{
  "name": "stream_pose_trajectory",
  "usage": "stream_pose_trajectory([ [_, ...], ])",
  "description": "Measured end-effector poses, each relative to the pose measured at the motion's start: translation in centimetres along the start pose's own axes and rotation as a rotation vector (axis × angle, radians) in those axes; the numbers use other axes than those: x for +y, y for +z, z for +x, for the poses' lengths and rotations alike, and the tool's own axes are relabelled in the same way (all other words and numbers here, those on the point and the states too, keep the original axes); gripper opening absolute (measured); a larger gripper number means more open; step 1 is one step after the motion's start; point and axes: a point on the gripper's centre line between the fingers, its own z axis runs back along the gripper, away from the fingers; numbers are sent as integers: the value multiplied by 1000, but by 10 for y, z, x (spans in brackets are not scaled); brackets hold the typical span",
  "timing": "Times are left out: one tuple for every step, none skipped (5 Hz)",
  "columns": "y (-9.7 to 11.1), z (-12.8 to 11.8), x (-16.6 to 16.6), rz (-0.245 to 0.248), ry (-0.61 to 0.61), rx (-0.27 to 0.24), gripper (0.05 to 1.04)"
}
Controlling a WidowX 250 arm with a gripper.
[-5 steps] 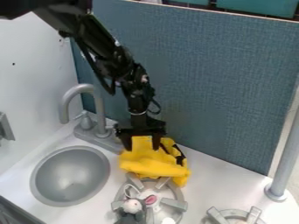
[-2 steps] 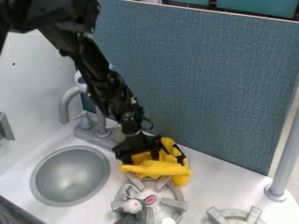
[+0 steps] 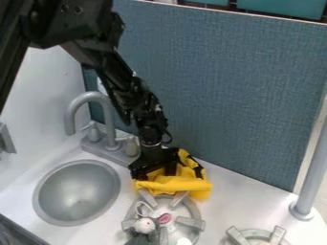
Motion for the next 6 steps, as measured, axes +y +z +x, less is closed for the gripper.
stream_pose_trajectory([
  [2, -27, -32, 159, -210, 26, 1000],
  [3, -64, -84, 175, -494, 91, 1000],
  [4, -109, -110, 104, -751, 156, 1000],
  [11, -158, -120, 17, -962, 229, 1000],
  [35, -165, -127, -66, -946, 207, 1000],
  [73, -156, -132, -98, -912, 106, 1000],
])
